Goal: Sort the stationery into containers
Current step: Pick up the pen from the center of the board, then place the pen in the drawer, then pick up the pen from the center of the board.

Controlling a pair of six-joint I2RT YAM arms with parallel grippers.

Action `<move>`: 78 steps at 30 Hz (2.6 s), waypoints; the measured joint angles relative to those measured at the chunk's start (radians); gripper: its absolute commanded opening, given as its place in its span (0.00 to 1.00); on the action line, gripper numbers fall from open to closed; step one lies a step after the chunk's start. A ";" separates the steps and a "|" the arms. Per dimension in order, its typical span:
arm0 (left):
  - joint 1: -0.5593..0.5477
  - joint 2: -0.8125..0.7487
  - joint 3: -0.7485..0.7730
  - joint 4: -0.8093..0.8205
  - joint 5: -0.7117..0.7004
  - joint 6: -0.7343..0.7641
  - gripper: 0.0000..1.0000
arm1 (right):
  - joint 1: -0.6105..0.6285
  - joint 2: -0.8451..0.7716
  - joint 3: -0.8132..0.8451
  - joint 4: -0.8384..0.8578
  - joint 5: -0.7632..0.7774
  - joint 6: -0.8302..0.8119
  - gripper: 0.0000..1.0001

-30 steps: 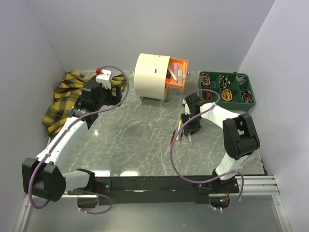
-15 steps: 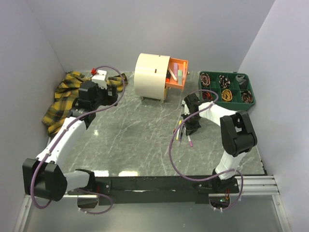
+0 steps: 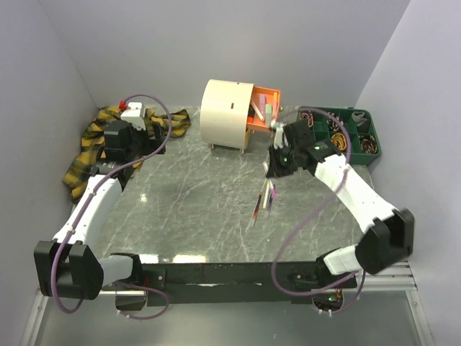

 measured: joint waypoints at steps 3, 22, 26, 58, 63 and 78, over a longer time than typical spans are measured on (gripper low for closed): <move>0.019 0.000 0.002 -0.001 0.013 -0.009 0.99 | 0.043 -0.039 0.127 0.049 -0.035 0.024 0.00; 0.026 0.020 0.040 0.000 0.016 -0.019 0.99 | -0.090 0.595 0.962 0.119 0.085 0.044 0.00; 0.027 0.022 0.040 -0.001 0.023 -0.024 0.99 | -0.096 0.608 0.998 0.119 0.130 0.037 0.00; 0.032 0.094 0.060 0.006 0.053 -0.049 0.99 | -0.109 0.645 0.958 0.126 0.242 0.031 0.50; 0.031 0.089 0.060 0.014 0.058 -0.060 0.99 | -0.110 0.356 0.673 0.117 0.180 0.042 0.50; -0.031 0.045 0.009 0.042 0.063 -0.067 1.00 | -0.053 0.046 -0.162 0.045 0.135 0.163 0.52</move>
